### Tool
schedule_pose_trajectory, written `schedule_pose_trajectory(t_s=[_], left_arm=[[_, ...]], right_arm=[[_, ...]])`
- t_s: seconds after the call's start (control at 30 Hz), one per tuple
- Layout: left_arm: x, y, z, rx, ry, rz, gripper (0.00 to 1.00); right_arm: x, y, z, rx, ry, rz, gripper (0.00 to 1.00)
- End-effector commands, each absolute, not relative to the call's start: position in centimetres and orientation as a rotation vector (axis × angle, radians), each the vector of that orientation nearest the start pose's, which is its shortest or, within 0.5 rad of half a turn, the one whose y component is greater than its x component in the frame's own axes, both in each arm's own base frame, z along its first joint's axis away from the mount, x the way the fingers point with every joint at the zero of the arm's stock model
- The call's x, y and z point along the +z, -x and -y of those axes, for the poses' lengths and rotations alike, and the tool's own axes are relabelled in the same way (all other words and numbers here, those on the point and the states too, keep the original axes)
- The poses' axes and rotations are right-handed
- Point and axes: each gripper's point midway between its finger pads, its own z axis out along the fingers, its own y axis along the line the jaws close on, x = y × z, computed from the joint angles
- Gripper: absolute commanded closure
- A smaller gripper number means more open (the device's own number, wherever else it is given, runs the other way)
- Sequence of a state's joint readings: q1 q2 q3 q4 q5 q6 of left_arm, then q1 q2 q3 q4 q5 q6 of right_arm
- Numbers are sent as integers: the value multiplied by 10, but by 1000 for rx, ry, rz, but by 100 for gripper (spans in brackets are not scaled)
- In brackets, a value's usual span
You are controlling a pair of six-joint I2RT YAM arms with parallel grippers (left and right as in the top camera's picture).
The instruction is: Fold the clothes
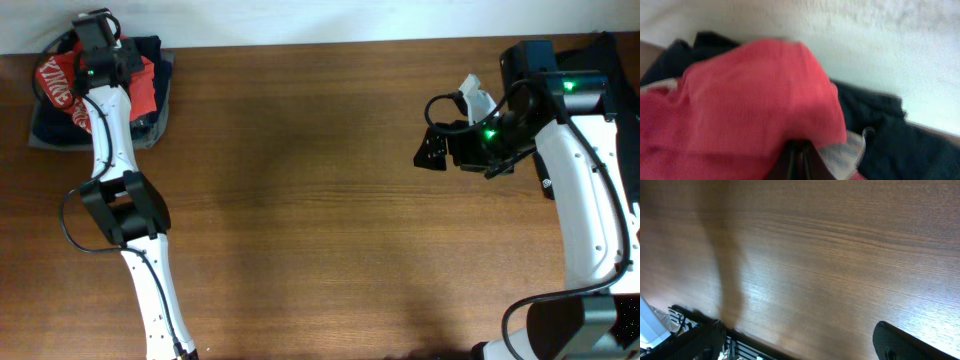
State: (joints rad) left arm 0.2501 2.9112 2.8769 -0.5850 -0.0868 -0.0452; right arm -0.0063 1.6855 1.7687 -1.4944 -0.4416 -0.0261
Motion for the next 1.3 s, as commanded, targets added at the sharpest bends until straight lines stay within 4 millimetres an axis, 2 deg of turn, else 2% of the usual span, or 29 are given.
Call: schedule_pose_trajectory(t_s=[0.0, 0.07, 0.2, 0.53, 0.7, 0.87, 0.93, 1.03, 1.13, 1.27], left_arm=[[55, -700, -206, 243, 376, -2159, 93], [56, -705, -208, 245, 374, -2130, 93], [71, -714, -210, 249, 366, -2058, 92], [105, -719, -210, 251, 356, -1984, 92], [104, -723, -206, 231, 340, -1970, 92], [101, -733, -178, 115, 254, -1969, 92], [94, -733, -169, 107, 240, -1995, 92], [90, -726, -176, 160, 275, -2030, 92], [105, -716, -191, 226, 323, -2042, 92], [148, -707, -206, 245, 344, -2002, 93]], right_arm=[[235, -323, -68, 636, 69, -2891, 1], [235, -323, -68, 637, 69, -2894, 1], [235, -322, -68, 638, 67, -2898, 1], [235, -322, -68, 638, 67, -2898, 1], [235, -325, -68, 636, 66, -2885, 1], [237, -325, -72, 670, 70, -2877, 1], [238, -324, -74, 687, 70, -2875, 1], [237, -322, -74, 687, 68, -2885, 1], [237, -320, -74, 689, 65, -2894, 1], [236, -321, -72, 671, 70, -2894, 1]])
